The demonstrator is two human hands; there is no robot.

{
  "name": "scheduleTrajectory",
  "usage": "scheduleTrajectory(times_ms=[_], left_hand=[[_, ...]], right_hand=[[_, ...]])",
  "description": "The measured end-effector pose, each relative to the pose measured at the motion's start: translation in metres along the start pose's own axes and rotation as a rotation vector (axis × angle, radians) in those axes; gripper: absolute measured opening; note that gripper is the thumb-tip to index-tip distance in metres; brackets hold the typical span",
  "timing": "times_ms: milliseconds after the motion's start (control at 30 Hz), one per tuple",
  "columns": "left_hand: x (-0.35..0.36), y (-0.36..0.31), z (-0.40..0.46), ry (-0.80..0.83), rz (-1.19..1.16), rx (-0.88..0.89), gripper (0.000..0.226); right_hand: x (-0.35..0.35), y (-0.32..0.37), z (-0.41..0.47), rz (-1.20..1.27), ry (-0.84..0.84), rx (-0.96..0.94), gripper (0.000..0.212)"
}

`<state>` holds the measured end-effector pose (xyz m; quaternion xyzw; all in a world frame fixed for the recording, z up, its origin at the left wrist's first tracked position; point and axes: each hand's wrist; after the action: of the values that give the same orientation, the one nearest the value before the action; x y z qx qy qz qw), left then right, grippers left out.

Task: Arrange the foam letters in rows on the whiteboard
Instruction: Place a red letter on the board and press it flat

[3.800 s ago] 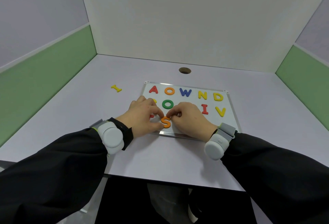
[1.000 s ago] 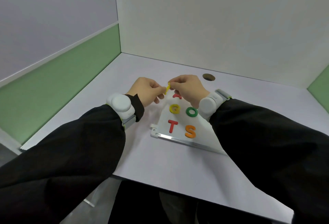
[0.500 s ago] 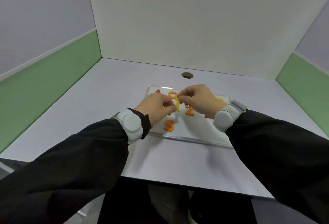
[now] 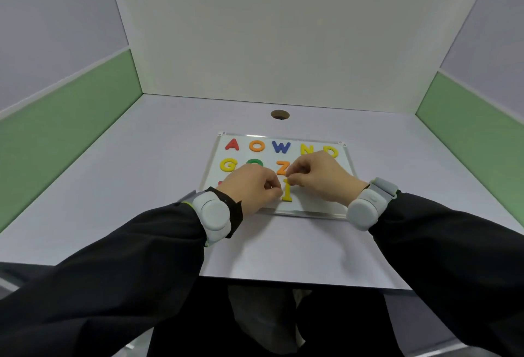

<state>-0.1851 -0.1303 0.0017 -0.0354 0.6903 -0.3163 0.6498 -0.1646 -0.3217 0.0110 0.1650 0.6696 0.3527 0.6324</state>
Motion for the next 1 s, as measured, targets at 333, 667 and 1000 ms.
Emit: scheduleTrajectory(times_ms=[333,667,1000], left_hand=[[0.006,-0.006,-0.005,-0.005,0.111,0.033,0.016],[0.011,-0.006,-0.006,-0.013,0.126,0.051,0.016],[0.01,-0.005,-0.005,-0.004,0.14,0.045,0.016]], right_hand=[[0.009,-0.001,-0.002,-0.095,-0.022,-0.02,0.008],[0.012,-0.005,-0.006,-0.083,-0.055,-0.028,0.011],[0.013,-0.01,-0.007,-0.084,-0.02,-0.024,0.017]])
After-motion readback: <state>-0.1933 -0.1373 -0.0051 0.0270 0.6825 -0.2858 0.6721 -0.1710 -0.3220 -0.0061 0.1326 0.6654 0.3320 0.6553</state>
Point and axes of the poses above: each hand's wrist, its own z-axis towards the middle knuckle, its own x-axis out of the palm, y = z × x
